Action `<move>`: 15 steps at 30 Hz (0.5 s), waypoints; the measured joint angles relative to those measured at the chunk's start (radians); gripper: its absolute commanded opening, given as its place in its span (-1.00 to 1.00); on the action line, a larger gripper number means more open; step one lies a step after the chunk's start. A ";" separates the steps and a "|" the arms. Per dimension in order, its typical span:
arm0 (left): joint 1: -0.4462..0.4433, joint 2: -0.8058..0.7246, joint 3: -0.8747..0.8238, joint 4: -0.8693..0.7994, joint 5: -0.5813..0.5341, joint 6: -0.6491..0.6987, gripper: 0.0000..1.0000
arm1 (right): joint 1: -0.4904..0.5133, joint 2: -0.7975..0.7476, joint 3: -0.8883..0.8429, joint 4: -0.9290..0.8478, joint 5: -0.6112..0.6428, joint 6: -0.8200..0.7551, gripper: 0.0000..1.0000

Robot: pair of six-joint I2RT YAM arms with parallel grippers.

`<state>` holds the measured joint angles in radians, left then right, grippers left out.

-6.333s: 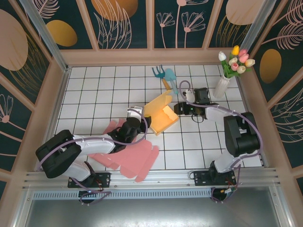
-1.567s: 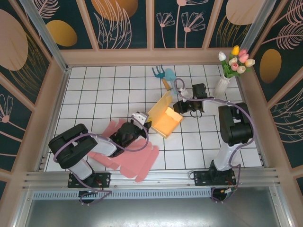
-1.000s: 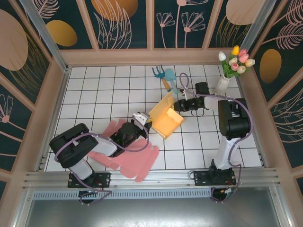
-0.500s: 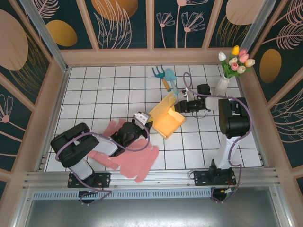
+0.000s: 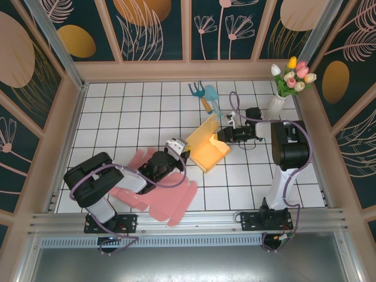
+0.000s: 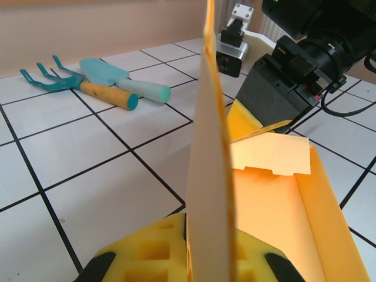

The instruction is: Fold the paper box

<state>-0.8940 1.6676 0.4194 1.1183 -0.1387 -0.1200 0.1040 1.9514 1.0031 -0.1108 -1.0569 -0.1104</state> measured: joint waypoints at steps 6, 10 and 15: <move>0.000 0.003 0.003 0.000 0.000 0.005 -1.00 | -0.006 0.000 -0.011 0.017 0.001 0.027 -0.41; 0.000 0.003 0.006 -0.003 0.000 0.008 -1.00 | 0.005 0.000 0.000 0.005 0.050 0.022 -0.54; 0.000 0.003 0.015 -0.013 -0.007 0.008 -1.00 | 0.063 0.000 0.044 -0.020 0.180 0.008 -0.66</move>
<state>-0.8940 1.6703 0.4343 1.1057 -0.1459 -0.1120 0.1665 1.9514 1.0473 -0.1307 -0.8772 -0.1024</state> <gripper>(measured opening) 0.064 0.202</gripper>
